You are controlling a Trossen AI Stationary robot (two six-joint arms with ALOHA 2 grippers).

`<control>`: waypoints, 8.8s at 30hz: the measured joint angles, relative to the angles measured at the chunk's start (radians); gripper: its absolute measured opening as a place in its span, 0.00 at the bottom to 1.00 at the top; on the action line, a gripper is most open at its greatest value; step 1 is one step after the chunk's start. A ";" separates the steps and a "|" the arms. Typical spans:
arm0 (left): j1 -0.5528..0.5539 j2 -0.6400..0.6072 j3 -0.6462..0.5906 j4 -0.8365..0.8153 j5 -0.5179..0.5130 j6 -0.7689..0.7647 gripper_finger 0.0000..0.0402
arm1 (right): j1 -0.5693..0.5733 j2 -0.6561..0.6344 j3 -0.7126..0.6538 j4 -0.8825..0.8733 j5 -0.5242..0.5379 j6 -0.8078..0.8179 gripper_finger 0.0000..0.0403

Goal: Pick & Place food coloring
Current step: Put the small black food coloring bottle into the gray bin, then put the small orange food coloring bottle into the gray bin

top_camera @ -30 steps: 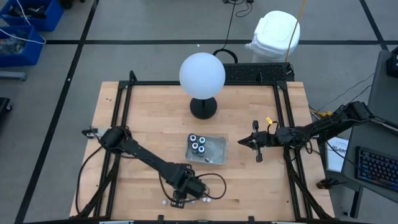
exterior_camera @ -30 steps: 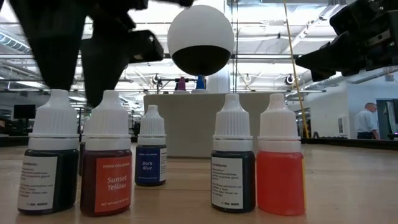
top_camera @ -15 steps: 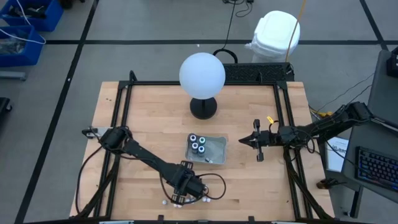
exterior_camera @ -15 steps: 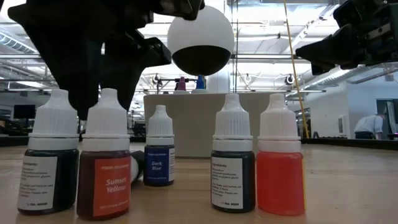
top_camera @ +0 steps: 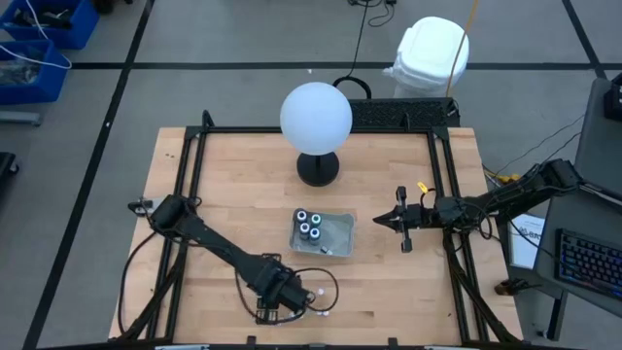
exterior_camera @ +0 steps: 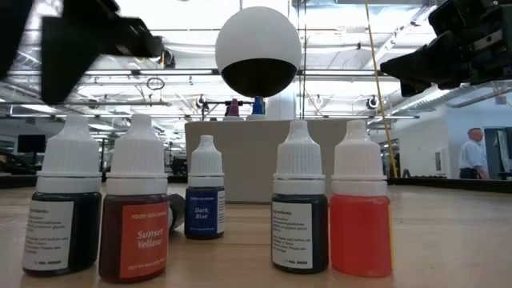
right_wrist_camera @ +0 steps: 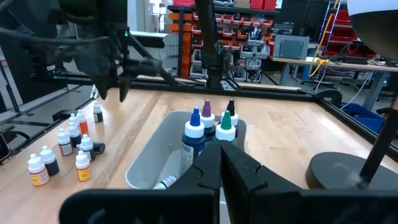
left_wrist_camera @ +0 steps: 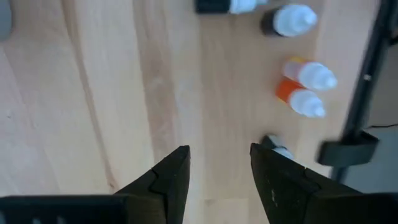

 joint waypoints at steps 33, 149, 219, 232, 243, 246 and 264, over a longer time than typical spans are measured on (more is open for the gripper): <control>-0.286 -0.038 -0.130 0.194 -0.280 -0.421 0.43 | 0.000 0.000 0.001 -0.005 -0.001 0.023 0.00; -0.256 -0.038 -0.258 0.409 -0.145 -0.308 0.13 | 0.000 0.000 0.001 -0.008 0.002 0.022 0.00; 0.464 0.296 0.363 0.290 -0.219 0.646 0.15 | -0.001 0.000 0.001 -0.008 0.003 -0.009 0.00; 0.464 0.324 0.363 0.290 -0.196 0.651 0.15 | -0.002 0.000 0.001 -0.008 0.003 -0.009 0.00; 0.471 0.323 0.350 0.307 -0.199 0.672 0.20 | -0.002 0.000 0.001 -0.007 0.003 -0.002 0.00; 0.471 0.323 0.350 0.306 -0.202 0.691 0.27 | -0.002 0.000 0.001 -0.007 0.003 -0.002 0.00; 0.403 0.110 0.586 0.047 -0.244 0.719 0.54 | -0.001 -0.026 0.000 -0.005 0.001 -0.026 0.00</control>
